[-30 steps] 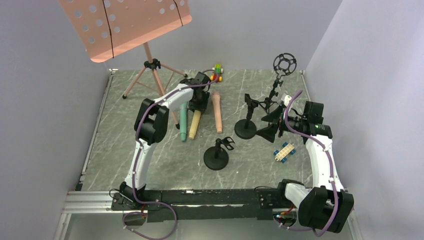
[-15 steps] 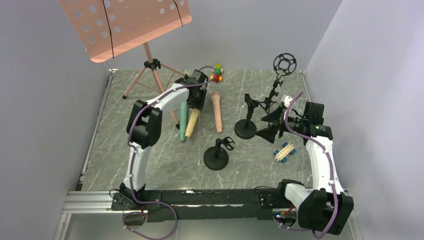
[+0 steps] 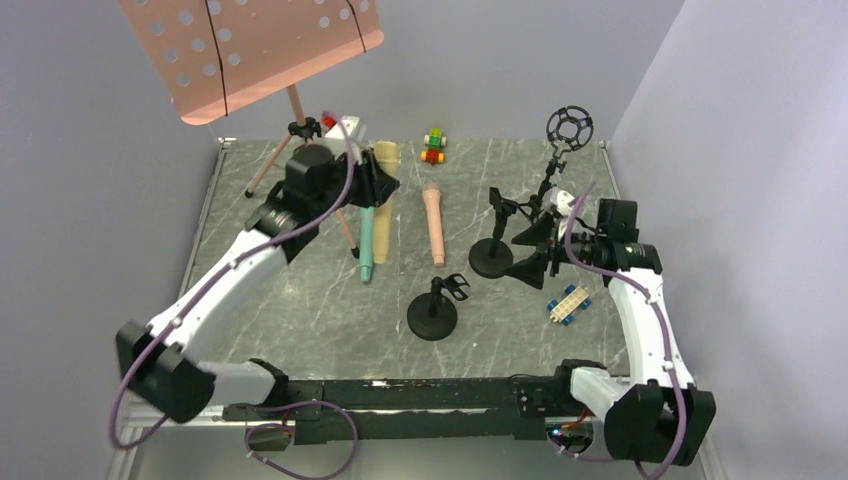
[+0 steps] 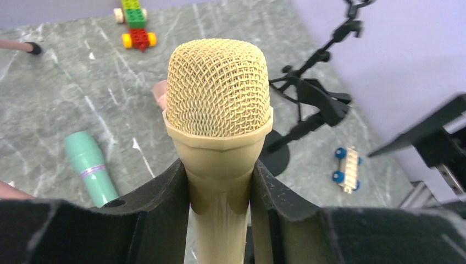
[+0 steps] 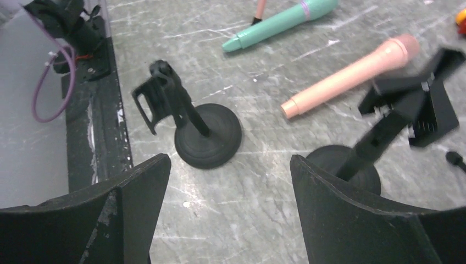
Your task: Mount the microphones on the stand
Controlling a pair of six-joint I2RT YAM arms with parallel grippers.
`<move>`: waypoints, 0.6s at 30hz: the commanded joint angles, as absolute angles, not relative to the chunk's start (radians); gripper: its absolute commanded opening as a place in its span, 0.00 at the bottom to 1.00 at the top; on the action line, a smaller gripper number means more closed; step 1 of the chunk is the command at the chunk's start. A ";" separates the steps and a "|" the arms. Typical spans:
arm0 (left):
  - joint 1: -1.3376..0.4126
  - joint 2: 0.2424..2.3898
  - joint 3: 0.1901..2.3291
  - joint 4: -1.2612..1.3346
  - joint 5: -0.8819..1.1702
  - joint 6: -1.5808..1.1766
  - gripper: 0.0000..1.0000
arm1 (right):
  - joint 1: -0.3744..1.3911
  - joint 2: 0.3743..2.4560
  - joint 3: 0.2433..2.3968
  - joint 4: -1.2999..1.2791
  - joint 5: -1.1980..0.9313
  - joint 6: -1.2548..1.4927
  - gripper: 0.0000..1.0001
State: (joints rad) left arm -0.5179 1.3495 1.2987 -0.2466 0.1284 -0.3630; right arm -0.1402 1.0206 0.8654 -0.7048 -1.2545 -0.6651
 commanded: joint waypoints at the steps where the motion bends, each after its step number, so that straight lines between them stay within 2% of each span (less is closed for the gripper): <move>1: -0.539 1.161 1.113 0.049 0.214 -0.483 0.00 | -0.015 1.069 1.074 -0.840 -1.204 -0.746 0.85; 5: -0.632 1.050 1.013 0.167 0.126 -0.498 0.00 | 0.189 1.132 1.192 -0.804 -1.161 -0.562 0.85; 8: -0.729 1.006 0.984 0.245 0.021 -0.479 0.00 | 0.338 1.160 1.210 -0.665 -1.176 -0.381 0.84; 10: -0.793 0.994 0.974 0.293 -0.062 -0.459 0.00 | 0.406 1.151 1.200 -0.506 -1.114 -0.214 0.85; 13: -0.885 0.986 0.958 0.351 -0.172 -0.431 0.00 | 0.457 1.143 1.201 -0.337 -0.980 0.025 0.92; 18: -0.971 1.008 0.942 0.457 -0.291 -0.402 0.00 | 0.485 1.181 1.216 -0.263 -0.936 0.178 0.92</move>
State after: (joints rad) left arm -0.9237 1.0073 0.9497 0.2779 -0.1398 -0.4332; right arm 0.4679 1.1610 1.1843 -0.4290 -1.0172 -0.0601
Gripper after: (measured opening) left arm 0.415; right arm 0.918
